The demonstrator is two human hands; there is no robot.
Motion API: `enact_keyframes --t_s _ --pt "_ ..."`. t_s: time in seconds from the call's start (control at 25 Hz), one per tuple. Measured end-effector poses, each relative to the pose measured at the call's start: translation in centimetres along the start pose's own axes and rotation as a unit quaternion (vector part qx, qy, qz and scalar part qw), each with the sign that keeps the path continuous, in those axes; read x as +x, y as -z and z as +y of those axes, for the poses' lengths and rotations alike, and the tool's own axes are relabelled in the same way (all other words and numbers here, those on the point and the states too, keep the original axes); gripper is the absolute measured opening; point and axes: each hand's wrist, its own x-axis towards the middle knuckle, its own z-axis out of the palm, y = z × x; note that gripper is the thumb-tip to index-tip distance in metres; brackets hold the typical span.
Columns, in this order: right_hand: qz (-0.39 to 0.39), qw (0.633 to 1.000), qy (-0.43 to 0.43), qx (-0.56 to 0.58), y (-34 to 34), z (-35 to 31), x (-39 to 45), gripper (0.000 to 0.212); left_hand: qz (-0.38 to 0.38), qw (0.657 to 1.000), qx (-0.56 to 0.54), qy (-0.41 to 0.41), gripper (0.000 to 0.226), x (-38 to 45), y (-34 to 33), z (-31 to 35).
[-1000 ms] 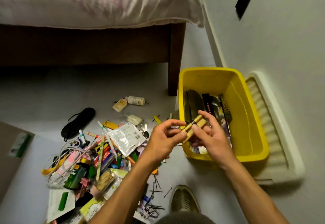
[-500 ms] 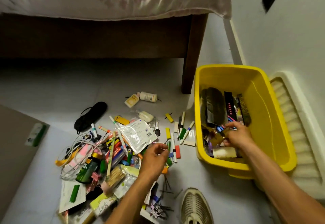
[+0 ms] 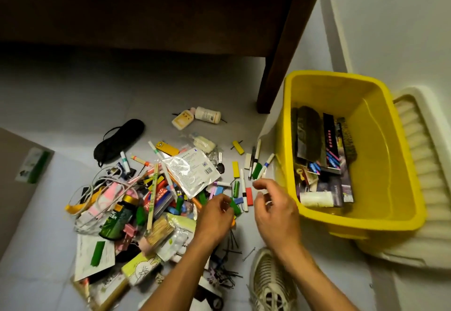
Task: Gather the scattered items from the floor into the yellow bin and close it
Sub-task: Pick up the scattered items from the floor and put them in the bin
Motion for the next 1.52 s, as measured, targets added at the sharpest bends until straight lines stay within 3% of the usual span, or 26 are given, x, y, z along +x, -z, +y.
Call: enact_keyframes --t_s 0.08,0.24,0.4,0.56,0.68,0.8,0.88,1.0,1.12,1.2,1.32,1.52 --pt "-0.079 0.993 -0.045 -0.079 -3.4 2.8 0.1 0.034 0.009 0.998 0.057 -0.031 0.024 1.6 -0.2 0.0" --pt "-0.126 0.958 -0.101 -0.239 -7.2 8.4 2.5 0.071 0.043 0.967 0.197 -0.153 0.036 6.0 -1.1 1.3" --pt "-0.169 0.913 -0.151 -0.339 -9.5 11.1 4.0 0.09 -0.002 0.94 0.305 -0.156 0.046 10.9 -2.5 3.4" --pt "-0.133 0.902 -0.09 -0.4 -9.6 11.5 4.7 0.077 0.041 0.952 0.283 -0.109 0.02 11.9 -1.5 2.3" --pt "-0.133 0.914 -0.065 -0.379 -9.2 11.2 4.8 0.061 0.068 0.981 0.173 -0.05 0.01 11.1 -0.2 1.2" --pt "-0.094 0.963 -0.112 -0.228 -8.9 10.4 4.0 0.041 0.082 0.996 0.031 -0.019 0.011 10.4 0.7 1.1" --pt "-0.072 0.98 -0.127 -0.137 -8.9 10.1 3.3 0.031 0.082 0.997 0.005 0.008 0.009 9.8 0.9 0.7" --pt "-0.125 0.974 -0.108 -0.153 -9.6 9.9 3.4 0.032 0.082 0.994 -0.02 0.068 0.022 8.8 0.5 0.2" --pt "-0.176 0.953 -0.104 -0.223 -10.6 9.5 4.2 0.044 0.059 0.99 -0.068 0.106 0.014 8.2 -0.5 0.1" --pt "-0.185 0.949 -0.109 -0.23 -11.0 9.5 4.5 0.042 0.064 0.994 -0.033 0.086 0.009 7.5 -1.2 -0.2" --pt "-0.175 0.963 -0.127 -0.162 -10.9 9.8 4.1 0.024 0.069 0.983 0.173 -0.012 0.023 6.3 -1.8 -1.2" --pt "-0.173 0.97 -0.108 -0.132 -11.4 9.5 1.5 0.014 0.046 0.957 0.281 -0.046 0.028 4.1 -3.2 -2.9"
